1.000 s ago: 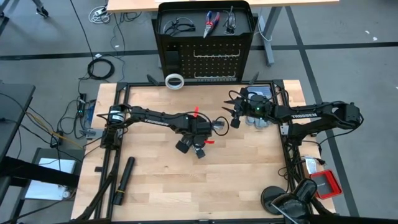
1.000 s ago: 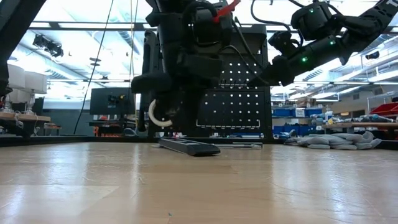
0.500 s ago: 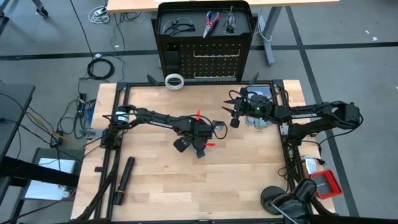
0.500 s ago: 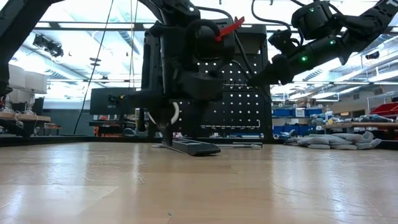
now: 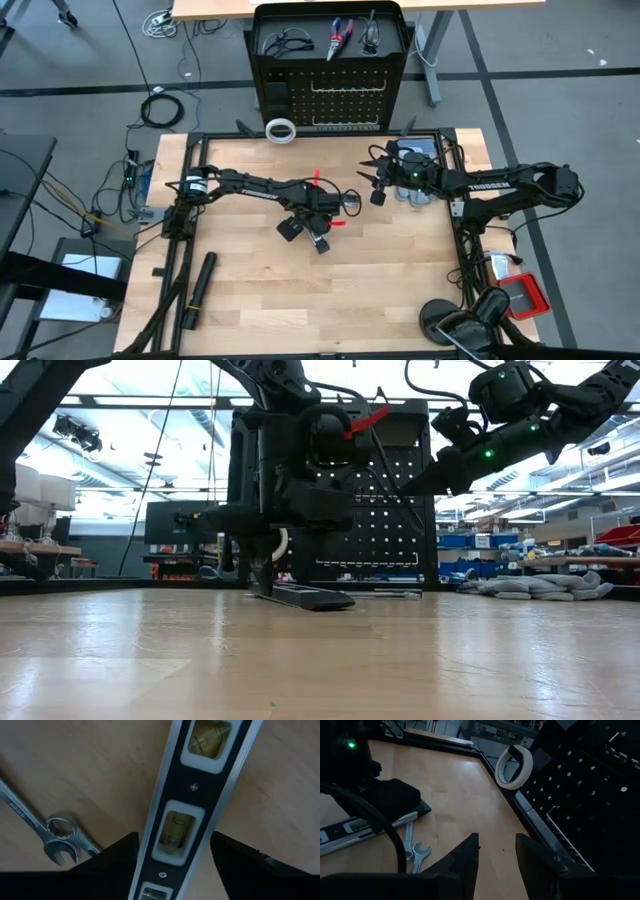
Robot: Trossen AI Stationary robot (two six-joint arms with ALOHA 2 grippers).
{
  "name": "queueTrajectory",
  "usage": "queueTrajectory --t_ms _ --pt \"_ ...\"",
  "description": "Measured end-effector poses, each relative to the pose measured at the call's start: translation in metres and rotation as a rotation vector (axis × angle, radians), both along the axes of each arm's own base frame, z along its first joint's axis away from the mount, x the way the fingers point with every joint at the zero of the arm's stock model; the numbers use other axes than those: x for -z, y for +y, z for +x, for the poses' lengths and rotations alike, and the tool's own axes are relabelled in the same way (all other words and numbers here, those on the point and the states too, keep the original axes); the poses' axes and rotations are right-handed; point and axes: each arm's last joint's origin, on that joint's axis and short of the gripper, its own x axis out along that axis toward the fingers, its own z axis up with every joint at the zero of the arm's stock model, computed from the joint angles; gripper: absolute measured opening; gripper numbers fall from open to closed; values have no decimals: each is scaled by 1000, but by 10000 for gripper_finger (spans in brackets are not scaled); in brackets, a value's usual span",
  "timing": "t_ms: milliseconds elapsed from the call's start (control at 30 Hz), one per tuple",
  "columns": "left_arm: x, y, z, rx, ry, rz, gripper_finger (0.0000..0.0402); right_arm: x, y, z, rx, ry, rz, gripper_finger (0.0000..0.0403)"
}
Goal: Hang tools onto peg board
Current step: Put the black spirit level on the black pegboard
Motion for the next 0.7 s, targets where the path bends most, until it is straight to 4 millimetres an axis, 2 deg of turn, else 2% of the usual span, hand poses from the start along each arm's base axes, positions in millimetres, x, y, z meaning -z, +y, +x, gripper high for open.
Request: queueTrajectory --t_ms 267,533,700 --pt "0 1 -2 0 19 -6 196 0 0 0 0 0 0 138" --pt "5 -1 0 3 32 -19 177 0 0 0 -1 1 -2 138" --pt "3 -10 5 -30 18 125 152 0 2 1 -9 1 -2 138"
